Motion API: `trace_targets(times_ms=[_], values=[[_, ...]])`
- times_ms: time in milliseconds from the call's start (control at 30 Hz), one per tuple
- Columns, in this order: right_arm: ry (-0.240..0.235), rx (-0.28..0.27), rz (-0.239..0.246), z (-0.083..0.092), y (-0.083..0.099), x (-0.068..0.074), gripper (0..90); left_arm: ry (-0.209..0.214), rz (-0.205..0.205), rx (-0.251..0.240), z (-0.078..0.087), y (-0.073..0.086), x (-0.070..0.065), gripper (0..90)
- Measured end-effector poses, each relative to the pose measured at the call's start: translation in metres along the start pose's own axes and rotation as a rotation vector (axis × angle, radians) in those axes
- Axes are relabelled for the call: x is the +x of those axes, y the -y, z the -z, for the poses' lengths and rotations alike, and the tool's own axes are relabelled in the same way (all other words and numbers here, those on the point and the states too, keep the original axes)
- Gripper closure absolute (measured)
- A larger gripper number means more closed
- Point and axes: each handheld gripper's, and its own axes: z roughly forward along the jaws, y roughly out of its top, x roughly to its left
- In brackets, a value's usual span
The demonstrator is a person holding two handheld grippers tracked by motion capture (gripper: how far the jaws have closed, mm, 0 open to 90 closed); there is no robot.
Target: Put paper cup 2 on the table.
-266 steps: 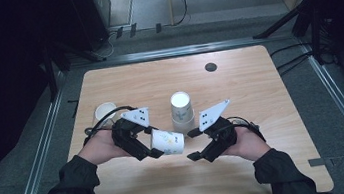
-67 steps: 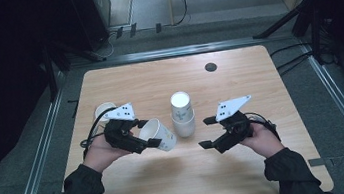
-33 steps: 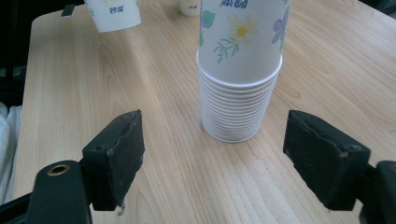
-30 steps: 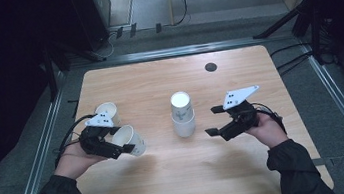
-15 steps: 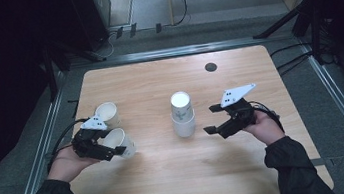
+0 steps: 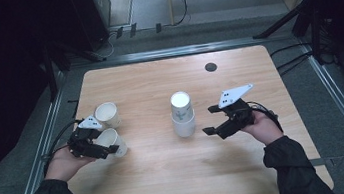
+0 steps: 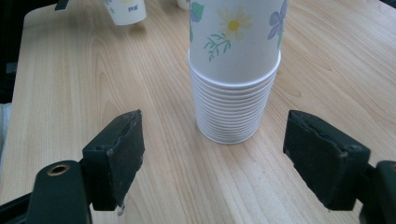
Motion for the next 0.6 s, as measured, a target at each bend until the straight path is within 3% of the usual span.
trace_targets(times_ms=[133, 600], values=[[0.000, 0.004, 0.001, -0.001, 0.000, 0.000, 20.7, -0.012, 0.020, 0.016, -0.003, 0.005, 0.006, 24.9], [0.001, 0.012, 0.010, -0.003, 0.000, 0.001, 20.7, -0.054, 0.025, 0.046, -0.013, 0.007, 0.011, 23.6]])
